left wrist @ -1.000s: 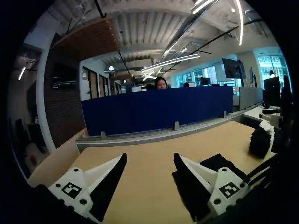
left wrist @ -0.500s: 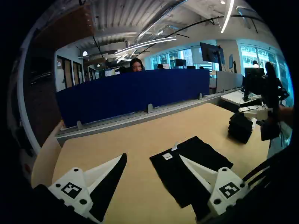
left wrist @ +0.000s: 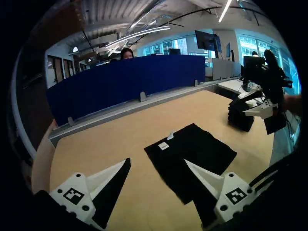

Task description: Fold towel

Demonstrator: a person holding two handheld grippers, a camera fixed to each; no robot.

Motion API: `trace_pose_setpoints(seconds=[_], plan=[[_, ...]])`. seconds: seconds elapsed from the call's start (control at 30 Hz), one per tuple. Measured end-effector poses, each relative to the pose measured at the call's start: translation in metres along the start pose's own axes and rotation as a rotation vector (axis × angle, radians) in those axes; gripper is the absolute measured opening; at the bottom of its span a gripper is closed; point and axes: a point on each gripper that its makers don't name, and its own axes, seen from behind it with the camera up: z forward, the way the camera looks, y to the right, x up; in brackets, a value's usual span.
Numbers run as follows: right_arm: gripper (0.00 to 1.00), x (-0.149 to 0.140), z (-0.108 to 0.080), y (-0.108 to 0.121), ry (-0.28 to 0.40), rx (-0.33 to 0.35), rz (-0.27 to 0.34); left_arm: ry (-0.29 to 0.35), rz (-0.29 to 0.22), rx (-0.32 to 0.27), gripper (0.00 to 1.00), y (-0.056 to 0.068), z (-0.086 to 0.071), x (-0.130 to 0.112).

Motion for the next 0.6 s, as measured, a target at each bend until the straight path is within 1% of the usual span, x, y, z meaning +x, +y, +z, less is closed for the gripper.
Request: trace_pose_setpoints(seconds=[0.1, 0.3, 0.6], plan=[[1.0, -0.012, 0.005, -0.006, -0.021, 0.015, -0.011, -0.026, 0.002, -0.017, 0.93, 0.007, 0.003, -0.014], [1.0, -0.038, 0.014, -0.017, -0.059, 0.039, -0.007, -0.079, 0.002, -0.044, 0.93, 0.018, 0.011, -0.042], [1.0, -0.081, 0.023, -0.028, -0.137, 0.062, -0.019, -0.163, 0.02, -0.093, 0.93, 0.039, 0.021, -0.08]])
